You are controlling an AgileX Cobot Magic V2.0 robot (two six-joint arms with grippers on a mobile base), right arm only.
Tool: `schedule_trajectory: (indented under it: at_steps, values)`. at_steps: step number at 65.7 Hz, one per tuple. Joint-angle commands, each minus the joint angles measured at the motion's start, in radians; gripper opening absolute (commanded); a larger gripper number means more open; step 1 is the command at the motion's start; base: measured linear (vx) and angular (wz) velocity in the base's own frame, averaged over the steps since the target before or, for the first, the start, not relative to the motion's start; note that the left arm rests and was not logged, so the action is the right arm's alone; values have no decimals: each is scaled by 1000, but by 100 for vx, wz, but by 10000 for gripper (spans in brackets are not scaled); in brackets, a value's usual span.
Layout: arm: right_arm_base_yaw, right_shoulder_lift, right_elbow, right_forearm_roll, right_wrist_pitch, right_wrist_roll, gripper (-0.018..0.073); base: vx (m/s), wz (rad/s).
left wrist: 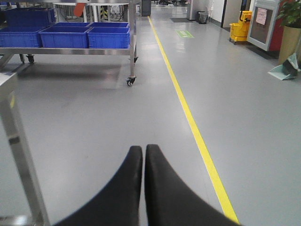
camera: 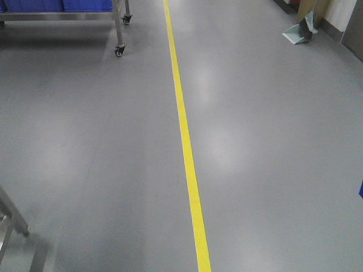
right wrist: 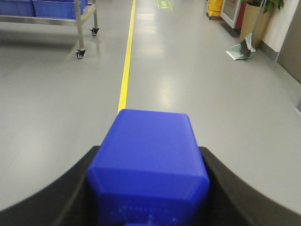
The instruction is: Pour parts from conveyor to right shelf
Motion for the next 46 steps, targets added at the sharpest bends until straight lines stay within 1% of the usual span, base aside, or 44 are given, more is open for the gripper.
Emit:
schedule_trajectory:
  at_steps: [1,28,46]
  values:
    - [-4,7,-30,7,-77,-7,-5,75,5]
    - [-4,7,-30,7,-77,-7,-5,75,8]
    - [-4,7,-30,7,-77,-7,-5,74,18]
